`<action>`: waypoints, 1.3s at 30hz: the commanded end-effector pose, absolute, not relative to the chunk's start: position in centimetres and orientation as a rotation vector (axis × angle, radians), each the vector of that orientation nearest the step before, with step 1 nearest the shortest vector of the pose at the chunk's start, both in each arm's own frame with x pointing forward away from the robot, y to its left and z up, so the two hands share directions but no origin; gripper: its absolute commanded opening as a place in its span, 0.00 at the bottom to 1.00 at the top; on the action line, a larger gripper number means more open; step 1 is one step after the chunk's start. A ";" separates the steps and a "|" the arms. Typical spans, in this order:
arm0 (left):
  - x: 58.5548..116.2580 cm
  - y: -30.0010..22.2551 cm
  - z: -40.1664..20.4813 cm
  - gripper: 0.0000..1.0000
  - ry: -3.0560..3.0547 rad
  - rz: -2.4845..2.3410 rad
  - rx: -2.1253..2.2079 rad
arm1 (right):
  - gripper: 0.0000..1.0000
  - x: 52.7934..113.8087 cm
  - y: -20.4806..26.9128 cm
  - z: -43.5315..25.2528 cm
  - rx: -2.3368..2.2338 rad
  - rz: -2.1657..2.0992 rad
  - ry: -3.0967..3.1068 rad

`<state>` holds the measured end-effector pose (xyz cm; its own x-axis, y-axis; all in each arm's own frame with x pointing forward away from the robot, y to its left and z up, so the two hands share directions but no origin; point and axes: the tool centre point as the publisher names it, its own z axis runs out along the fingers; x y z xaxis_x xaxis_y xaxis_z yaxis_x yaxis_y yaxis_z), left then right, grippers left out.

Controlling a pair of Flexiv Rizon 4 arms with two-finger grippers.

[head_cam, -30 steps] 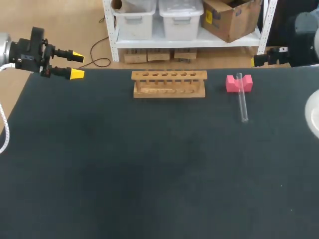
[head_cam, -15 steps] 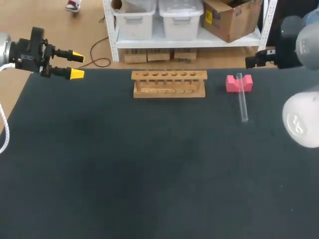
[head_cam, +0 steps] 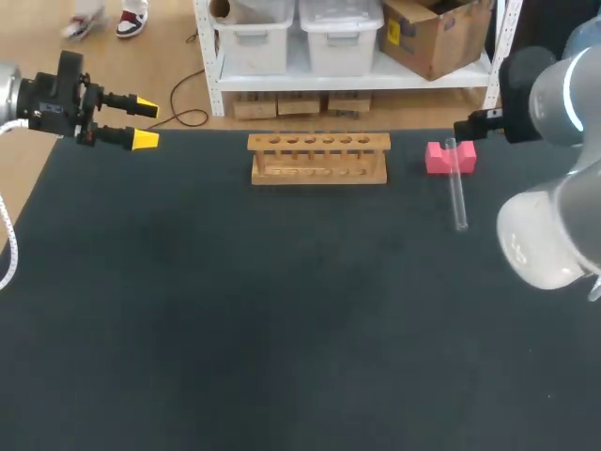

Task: Grasp the test tube, adjust it, and insert it.

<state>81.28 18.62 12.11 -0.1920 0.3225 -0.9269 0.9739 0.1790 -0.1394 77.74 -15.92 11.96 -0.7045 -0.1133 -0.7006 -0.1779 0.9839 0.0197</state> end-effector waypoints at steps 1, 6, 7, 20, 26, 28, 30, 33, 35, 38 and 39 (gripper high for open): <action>81.2 18.6 12.0 1.00 1.655 -1.029 1.250 | 1.00 78.2 -15.4 10.8 -0.174 0.037 2.352; 81.2 18.6 12.0 1.00 1.655 -1.029 1.250 | 1.00 78.5 -15.2 9.9 -0.205 0.069 2.340; 81.2 18.6 12.0 1.00 1.655 -1.029 1.250 | 1.00 78.5 -15.1 9.7 -0.209 0.074 2.339; 81.2 18.6 12.0 1.00 1.655 -1.029 1.250 | 1.00 79.3 -15.1 6.3 -0.239 0.085 2.362; 81.2 18.6 12.0 1.00 1.655 -1.029 1.250 | 1.00 79.5 -15.0 5.0 -0.210 0.109 2.372; 81.2 18.6 12.0 1.00 1.655 -1.029 1.250 | 1.00 79.5 -14.7 4.7 -0.214 0.116 2.373; 81.2 18.6 12.0 1.00 1.655 -1.029 1.250 | 1.00 79.5 -14.5 4.2 -0.219 0.121 2.374; 81.2 18.6 12.0 1.00 1.655 -1.029 1.250 | 1.00 79.7 -14.5 3.3 -0.215 0.129 2.388; 81.2 18.6 12.0 1.00 1.655 -1.029 1.250 | 1.00 79.7 -14.5 2.9 -0.213 0.133 2.395; 81.2 18.6 12.0 1.00 1.655 -1.029 1.250 | 1.00 79.7 -14.6 2.4 -0.225 0.123 2.407; 81.2 18.6 12.0 1.00 1.655 -1.029 1.250 | 1.00 79.7 -14.7 2.3 -0.226 0.120 2.413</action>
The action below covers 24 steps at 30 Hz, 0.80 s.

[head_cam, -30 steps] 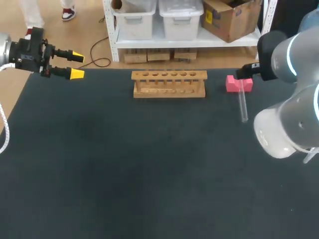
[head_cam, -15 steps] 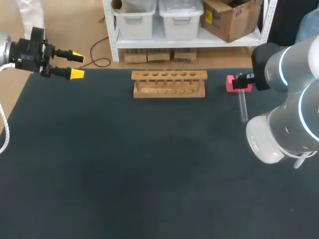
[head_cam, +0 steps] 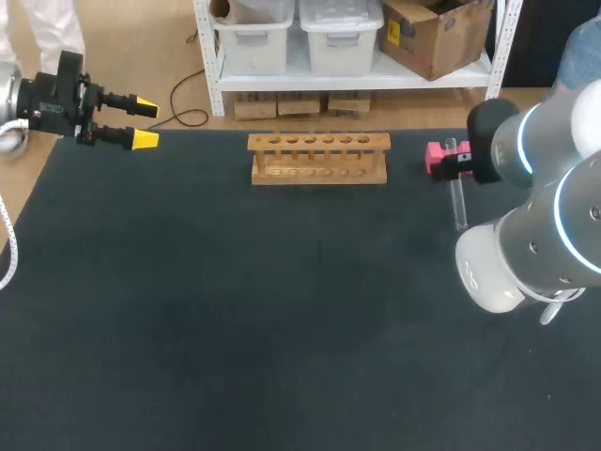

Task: Grasp the test tube, adjust it, and insert it.

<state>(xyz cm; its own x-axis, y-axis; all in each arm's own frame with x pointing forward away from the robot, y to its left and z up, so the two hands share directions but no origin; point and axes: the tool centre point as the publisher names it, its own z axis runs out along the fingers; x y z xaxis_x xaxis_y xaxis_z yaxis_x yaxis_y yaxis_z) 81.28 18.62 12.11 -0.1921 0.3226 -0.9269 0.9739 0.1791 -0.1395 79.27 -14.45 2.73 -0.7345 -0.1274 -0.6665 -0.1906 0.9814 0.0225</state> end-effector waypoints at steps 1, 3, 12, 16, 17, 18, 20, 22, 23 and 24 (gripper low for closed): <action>81.2 18.6 12.0 1.00 1.655 -1.029 1.250 | 1.00 79.7 -14.8 2.1 -0.227 0.117 2.416; 81.2 18.6 12.0 1.00 1.655 -1.029 1.250 | 1.00 79.5 -14.7 1.8 -0.238 0.107 2.428; 81.2 18.6 12.0 1.00 1.655 -1.029 1.250 | 1.00 79.4 -14.4 0.2 -0.246 0.101 2.462; 81.2 18.6 12.0 1.00 1.655 -1.029 1.250 | 1.00 79.4 -14.3 -0.3 -0.261 0.078 2.481; 81.2 18.6 12.0 1.00 1.655 -1.029 1.250 | 1.00 79.4 -14.3 -0.3 -0.260 0.079 2.482; 81.2 18.6 12.0 1.00 1.655 -1.029 1.250 | 1.00 79.4 -14.3 -0.4 -0.258 0.080 2.484; 81.2 18.6 12.0 1.00 1.655 -1.029 1.250 | 1.00 79.5 -14.3 -0.6 -0.253 0.083 2.489; 81.2 18.6 12.0 1.00 1.655 -1.029 1.250 | 1.00 79.5 -14.4 -0.8 -0.249 0.084 2.494; 81.2 18.6 12.0 1.00 1.655 -1.029 1.250 | 0.99 79.5 -14.4 -0.8 -0.249 0.085 2.495; 81.2 18.6 12.0 1.00 1.655 -1.029 1.250 | 0.99 79.5 -14.4 -0.9 -0.249 0.086 2.497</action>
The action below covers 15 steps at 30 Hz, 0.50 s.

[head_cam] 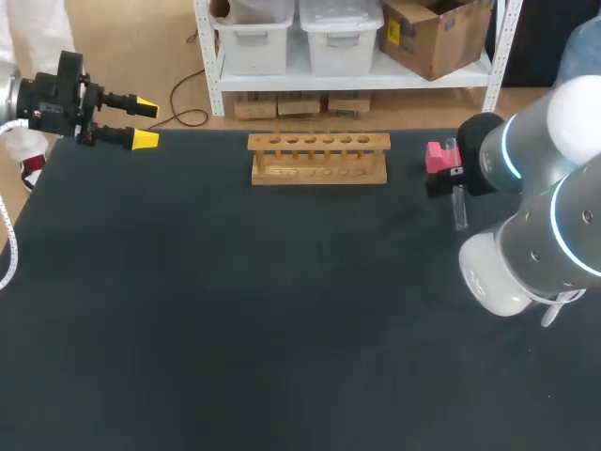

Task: Grasp the test tube, adjust it, and insert it.

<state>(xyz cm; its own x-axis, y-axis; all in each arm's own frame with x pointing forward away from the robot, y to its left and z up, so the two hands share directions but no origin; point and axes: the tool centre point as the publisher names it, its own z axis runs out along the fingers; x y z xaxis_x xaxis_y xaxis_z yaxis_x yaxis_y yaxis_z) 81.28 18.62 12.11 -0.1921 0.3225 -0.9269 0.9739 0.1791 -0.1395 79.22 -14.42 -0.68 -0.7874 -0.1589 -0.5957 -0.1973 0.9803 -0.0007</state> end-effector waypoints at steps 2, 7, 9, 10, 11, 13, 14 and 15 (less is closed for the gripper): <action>81.2 18.6 12.0 1.00 1.655 -1.029 1.250 | 0.96 79.5 -14.5 -0.9 -0.249 0.085 2.501; 81.2 18.6 12.0 1.00 1.655 -1.029 1.250 | 0.65 79.4 -14.5 -1.2 -0.247 0.088 2.512; 81.2 18.6 12.0 1.00 1.655 -1.029 1.250 | 0.55 79.3 -14.5 -1.2 -0.247 0.091 2.516; 81.2 18.6 12.0 1.00 1.655 -1.029 1.250 | 0.50 79.3 -14.5 -1.3 -0.247 0.091 2.518; 81.2 18.6 12.0 1.00 1.655 -1.029 1.250 | 0.49 79.3 -14.5 -1.3 -0.248 0.092 2.519; 81.2 18.6 12.0 1.00 1.655 -1.029 1.250 | 0.48 79.3 -14.4 -1.4 -0.249 0.093 2.522; 81.2 18.6 12.0 1.00 1.655 -1.029 1.250 | 0.47 79.3 -14.4 -1.4 -0.251 0.094 2.523; 81.2 18.6 12.0 1.00 1.655 -1.029 1.250 | 0.47 79.3 -14.3 -1.4 -0.252 0.094 2.523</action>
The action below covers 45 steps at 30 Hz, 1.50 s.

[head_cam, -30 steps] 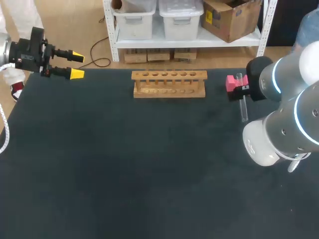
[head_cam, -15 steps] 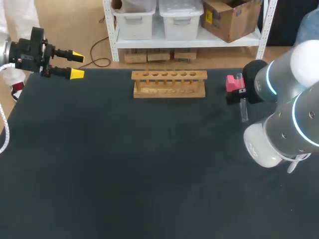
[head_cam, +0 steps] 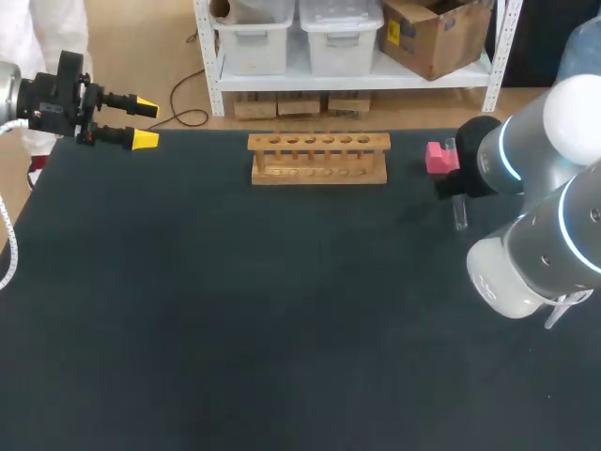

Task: Grasp the test tube, adjust it, and insert it.

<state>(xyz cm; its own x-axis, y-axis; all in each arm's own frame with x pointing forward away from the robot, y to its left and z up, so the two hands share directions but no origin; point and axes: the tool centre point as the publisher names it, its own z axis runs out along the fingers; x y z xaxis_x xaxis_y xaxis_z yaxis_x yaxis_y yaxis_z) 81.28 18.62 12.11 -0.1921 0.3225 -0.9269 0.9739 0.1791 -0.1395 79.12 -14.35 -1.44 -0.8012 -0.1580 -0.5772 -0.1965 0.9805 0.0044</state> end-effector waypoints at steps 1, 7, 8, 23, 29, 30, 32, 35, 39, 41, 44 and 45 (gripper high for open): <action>81.2 18.6 12.0 1.00 1.655 -1.029 1.250 | 0.46 79.3 -14.3 -1.4 -0.255 0.094 2.524; 81.2 18.6 12.0 1.00 1.655 -1.029 1.250 | 0.38 79.2 -14.2 -1.3 -0.259 0.088 2.533; 81.2 18.6 12.0 1.00 1.655 -1.029 1.250 | 0.35 79.2 -14.3 -1.3 -0.258 0.085 2.535; 81.2 18.6 12.0 1.00 1.655 -1.029 1.250 | 0.00 79.1 -14.4 -1.2 -0.224 0.060 2.571; 81.2 18.6 12.0 1.00 1.655 -1.029 1.250 | 0.00 78.9 -14.6 -0.9 -0.176 0.044 2.581; 81.2 18.6 12.0 1.00 1.655 -1.029 1.250 | 0.00 78.8 -14.5 -0.8 -0.172 0.043 2.581; 81.2 18.6 12.0 1.00 1.655 -1.029 1.250 | 0.00 78.7 -14.4 -0.6 -0.153 0.042 2.580; 81.2 18.6 12.0 1.00 1.655 -1.029 1.250 | 0.00 78.6 -14.4 0.0 -0.121 0.036 2.572; 81.2 18.6 12.0 1.00 1.655 -1.029 1.250 | 0.00 78.3 -14.3 1.0 -0.077 0.028 2.562; 81.2 18.6 12.0 1.00 1.655 -1.029 1.250 | 0.00 78.0 -14.3 1.7 -0.052 0.021 2.557; 81.2 18.6 12.0 1.00 1.655 -1.029 1.250 | 0.00 77.7 -14.0 2.7 -0.029 0.015 2.548; 81.2 18.6 12.0 1.00 1.655 -1.029 1.250 | 0.00 77.6 -13.8 3.2 -0.022 0.014 2.544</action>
<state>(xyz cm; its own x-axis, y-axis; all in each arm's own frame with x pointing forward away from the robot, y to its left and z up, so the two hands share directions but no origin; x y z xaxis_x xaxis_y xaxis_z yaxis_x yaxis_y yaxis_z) 81.28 18.63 12.11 -0.1921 0.3225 -0.9269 0.9739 0.1791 -0.1395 78.93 -14.20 1.95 -0.8345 -0.0159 -0.5508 -0.0435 0.9984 0.0370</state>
